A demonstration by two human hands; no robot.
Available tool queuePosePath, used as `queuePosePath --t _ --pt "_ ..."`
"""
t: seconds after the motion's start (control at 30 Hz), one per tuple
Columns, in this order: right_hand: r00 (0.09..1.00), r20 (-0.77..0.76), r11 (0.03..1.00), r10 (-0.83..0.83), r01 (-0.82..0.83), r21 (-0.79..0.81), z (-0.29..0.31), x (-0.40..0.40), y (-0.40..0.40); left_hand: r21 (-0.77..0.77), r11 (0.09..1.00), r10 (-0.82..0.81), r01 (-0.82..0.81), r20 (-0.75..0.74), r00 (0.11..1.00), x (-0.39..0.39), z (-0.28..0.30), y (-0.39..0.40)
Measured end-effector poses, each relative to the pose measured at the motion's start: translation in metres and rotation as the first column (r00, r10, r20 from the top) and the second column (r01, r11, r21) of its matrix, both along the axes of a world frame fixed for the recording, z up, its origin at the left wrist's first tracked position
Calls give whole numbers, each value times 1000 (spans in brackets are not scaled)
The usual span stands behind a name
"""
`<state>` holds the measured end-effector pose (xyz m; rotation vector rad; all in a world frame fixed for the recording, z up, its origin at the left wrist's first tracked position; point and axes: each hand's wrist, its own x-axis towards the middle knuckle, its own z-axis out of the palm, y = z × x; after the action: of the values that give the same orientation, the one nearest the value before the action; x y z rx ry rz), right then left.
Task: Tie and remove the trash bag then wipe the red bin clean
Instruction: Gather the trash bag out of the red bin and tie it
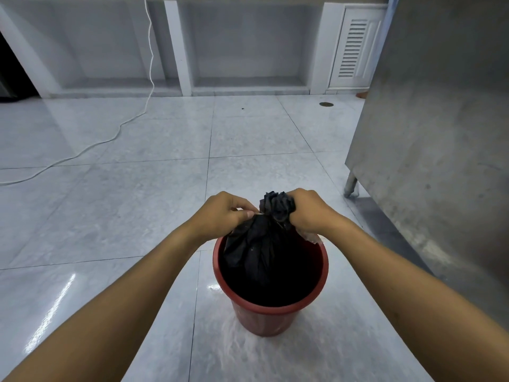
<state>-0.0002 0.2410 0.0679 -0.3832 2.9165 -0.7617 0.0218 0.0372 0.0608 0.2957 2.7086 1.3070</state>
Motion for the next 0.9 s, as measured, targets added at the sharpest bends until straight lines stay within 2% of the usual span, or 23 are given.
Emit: queuePosePath --t 0.17,0.27,0.37,0.47,0.53,0.6,0.73,0.83,0.9 --pt "989 -145 1000 15 -15 -3 -13 -4 7 115 991 -80 73 56 995 1 -2 -1" --pt "973 -229 985 6 -45 -166 -18 -5 2 210 976 -91 64 120 989 3 -3 -5" --pt "965 -263 968 -11 -56 -243 -23 -10 -4 207 976 -100 74 115 988 2 -4 -6" --pt "980 -159 899 -117 37 -436 -25 -12 -7 166 981 -115 102 76 990 -2 -5 -6" --pt "987 -134 905 -93 28 -425 -29 -13 -8 125 983 -139 133 39 990 -2 -5 -6" --pt "999 -18 866 -40 26 -500 -33 -12 -10 82 987 -137 137 -3 991 -3 -6 -6" --pt "973 193 669 127 60 -741 -34 -6 -15 -19 985 -172 171 -79 982 -3 -5 -6" --pt "903 315 500 293 136 -855 -33 -6 -19 79 986 -147 149 -22 989 -1 -5 -3" --pt "866 359 434 347 191 -880 -32 -7 -19 120 985 -128 126 14 992 0 -3 1"
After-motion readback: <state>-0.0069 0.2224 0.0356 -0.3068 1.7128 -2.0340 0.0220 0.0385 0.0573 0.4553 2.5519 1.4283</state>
